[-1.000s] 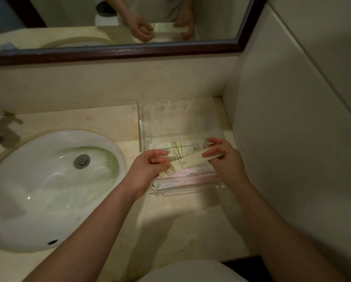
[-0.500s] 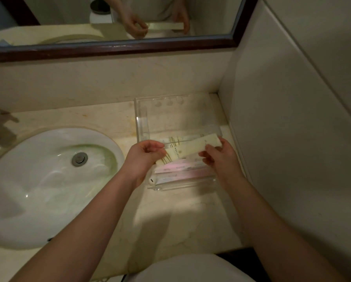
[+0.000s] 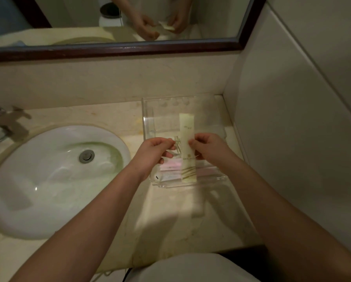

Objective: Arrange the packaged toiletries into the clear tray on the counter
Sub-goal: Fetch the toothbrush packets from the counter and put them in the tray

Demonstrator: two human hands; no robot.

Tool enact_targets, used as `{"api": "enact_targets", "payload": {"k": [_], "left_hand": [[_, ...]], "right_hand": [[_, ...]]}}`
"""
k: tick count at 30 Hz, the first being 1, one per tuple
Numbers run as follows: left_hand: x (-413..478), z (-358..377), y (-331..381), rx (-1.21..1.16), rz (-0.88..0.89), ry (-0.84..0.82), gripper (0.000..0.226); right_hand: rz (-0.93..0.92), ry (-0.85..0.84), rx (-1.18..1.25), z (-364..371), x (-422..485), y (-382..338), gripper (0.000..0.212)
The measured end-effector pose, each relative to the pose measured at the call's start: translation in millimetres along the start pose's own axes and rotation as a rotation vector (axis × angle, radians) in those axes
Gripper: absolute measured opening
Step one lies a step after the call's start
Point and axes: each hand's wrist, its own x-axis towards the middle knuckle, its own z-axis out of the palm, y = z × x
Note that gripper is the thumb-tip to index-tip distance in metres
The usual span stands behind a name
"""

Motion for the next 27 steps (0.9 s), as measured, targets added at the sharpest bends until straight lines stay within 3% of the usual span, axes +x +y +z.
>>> {"api": "enact_targets", "payload": {"k": [6, 12, 16, 19, 27], "left_hand": [[2.6, 14.2, 9.2, 0.051, 0.047, 0.049, 0.007], [1.5, 11.5, 4.0, 0.248, -0.106, -0.094, 0.018], [9.8, 6.0, -2.7, 0.221, -0.186, -0.018, 0.005], [15.0, -0.6, 0.0, 0.241, -0.281, -0.026, 0.008], [25.7, 6.0, -12.7, 0.132, -0.376, 0.14, 0.019]], "right_hand": [[0.037, -0.011, 0.089, 10.1, -3.9, 4.6, 0.01], [0.216, 0.267, 0.599, 10.7, -4.5, 15.2, 0.009], [0.313, 0.321, 0.681, 2.1, -5.2, 25.3, 0.009], [0.285, 0.465, 0.417, -23.9, 3.0, 34.4, 0.008], [0.296, 0.443, -0.056, -30.0, 12.9, 43.4, 0.019]]}}
